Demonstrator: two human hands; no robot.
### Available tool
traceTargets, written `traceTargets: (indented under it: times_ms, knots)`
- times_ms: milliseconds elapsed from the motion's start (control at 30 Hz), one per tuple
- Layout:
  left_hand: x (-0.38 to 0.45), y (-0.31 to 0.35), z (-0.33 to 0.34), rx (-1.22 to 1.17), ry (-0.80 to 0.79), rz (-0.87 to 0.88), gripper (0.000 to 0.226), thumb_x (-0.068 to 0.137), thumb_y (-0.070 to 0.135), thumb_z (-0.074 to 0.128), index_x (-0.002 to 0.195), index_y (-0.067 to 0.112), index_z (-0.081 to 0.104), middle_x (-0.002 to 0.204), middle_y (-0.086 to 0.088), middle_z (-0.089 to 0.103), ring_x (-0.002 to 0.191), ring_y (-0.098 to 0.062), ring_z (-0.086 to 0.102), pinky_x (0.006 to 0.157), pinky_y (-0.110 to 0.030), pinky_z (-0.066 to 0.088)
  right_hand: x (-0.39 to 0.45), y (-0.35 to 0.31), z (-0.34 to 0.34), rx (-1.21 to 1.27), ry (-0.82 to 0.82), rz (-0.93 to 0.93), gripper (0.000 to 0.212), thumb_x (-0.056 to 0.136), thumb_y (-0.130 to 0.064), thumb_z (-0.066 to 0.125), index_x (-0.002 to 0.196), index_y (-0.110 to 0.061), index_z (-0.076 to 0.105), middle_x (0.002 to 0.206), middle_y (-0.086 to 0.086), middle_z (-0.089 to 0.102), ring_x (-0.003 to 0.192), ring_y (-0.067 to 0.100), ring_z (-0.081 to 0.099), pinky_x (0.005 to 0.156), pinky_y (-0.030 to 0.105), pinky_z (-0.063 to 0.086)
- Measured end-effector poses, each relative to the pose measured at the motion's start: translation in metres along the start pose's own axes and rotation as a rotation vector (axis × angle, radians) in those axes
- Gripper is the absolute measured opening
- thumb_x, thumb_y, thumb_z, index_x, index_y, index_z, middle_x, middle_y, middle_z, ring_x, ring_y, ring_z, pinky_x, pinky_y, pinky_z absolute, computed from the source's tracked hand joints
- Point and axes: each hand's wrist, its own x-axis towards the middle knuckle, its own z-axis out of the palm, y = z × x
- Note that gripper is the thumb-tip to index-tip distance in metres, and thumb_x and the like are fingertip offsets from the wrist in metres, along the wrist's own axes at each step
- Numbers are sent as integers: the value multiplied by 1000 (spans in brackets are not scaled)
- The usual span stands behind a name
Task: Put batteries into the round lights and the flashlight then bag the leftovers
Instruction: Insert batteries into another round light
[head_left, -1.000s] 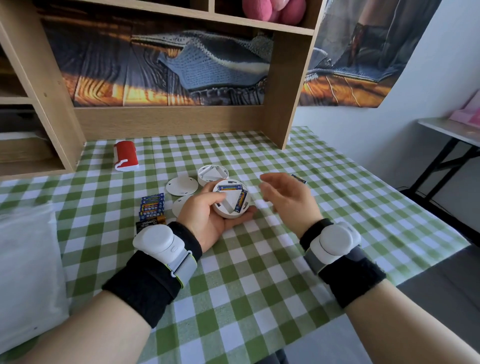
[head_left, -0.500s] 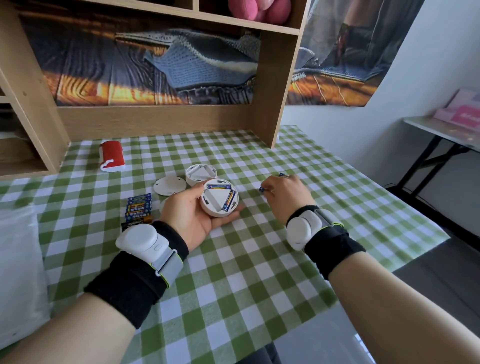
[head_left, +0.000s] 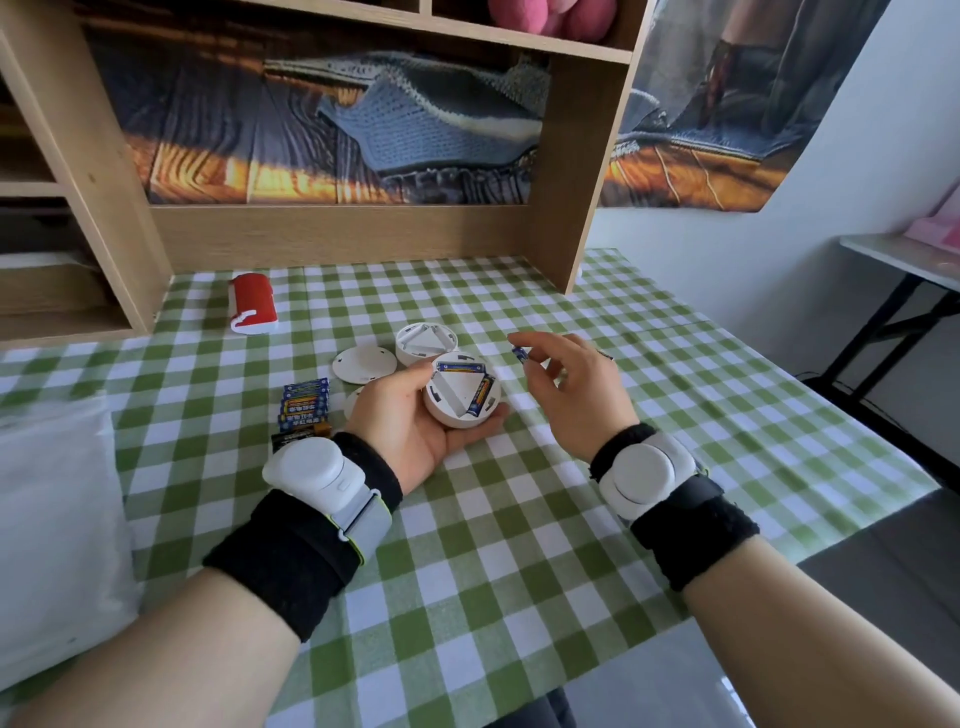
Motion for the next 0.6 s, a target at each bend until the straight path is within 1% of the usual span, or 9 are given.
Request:
traceTargets:
  times_ms: [67,133,200,267,333,400,500,600]
  knots:
    - [0,0,0,-4,-5,2,31,102,19,42,120,0,59,113,-27,66,112,-56,58,97,-61,48,-4,-7,-1,97,15,-6,30,95,-13,54,114,-32,65,94,-11,61,80,-6,54,69,6,41]
    - [0,0,-1,-8,-13,4,31,102,19,42,120,0,59,115,-27,65,115,-56,56,96,-60,49,-6,-13,1,209,12,19,27,94,-11,55,108,-32,63,90,-10,61,77,-1,56,69,13,47]
    - [2,0,-2,-6,-22,8,30,102,18,43,117,0,60,117,-27,65,118,-53,55,96,-60,50,-8,-16,4,321,16,53,23,94,-12,56,105,-30,63,86,-7,63,75,4,58,74,22,52]
    - [2,0,-5,1,-23,7,34,102,20,42,124,-1,58,127,-29,61,121,-52,54,95,-59,50,-8,-21,7,419,20,84,19,95,-12,55,106,-26,63,79,-4,63,70,10,58,72,28,54]
    - [3,1,-7,32,-42,-1,41,104,23,38,133,-2,52,130,-29,59,119,-51,56,99,-58,48,-8,-27,9,543,5,111,21,97,-7,53,112,-18,63,75,-2,62,63,12,58,63,25,53]
    - [1,2,-6,62,-58,-3,42,105,25,35,133,0,53,128,-26,62,111,-47,63,102,-57,46,-8,-33,10,640,-10,122,21,98,-4,53,114,-11,64,71,-5,62,62,13,60,62,22,54]
    - [0,2,-3,81,-50,23,42,105,28,35,134,6,54,125,-23,65,100,-39,69,96,-55,50,-5,-36,11,652,-6,114,16,94,-7,61,108,-14,66,76,0,67,69,15,65,69,25,57]
    - [-1,-1,-2,119,-26,64,39,105,32,37,126,8,60,121,-21,67,98,-35,71,91,-51,53,-4,-36,11,536,-10,65,14,90,-13,69,102,-21,70,80,-7,71,78,13,69,74,31,59]
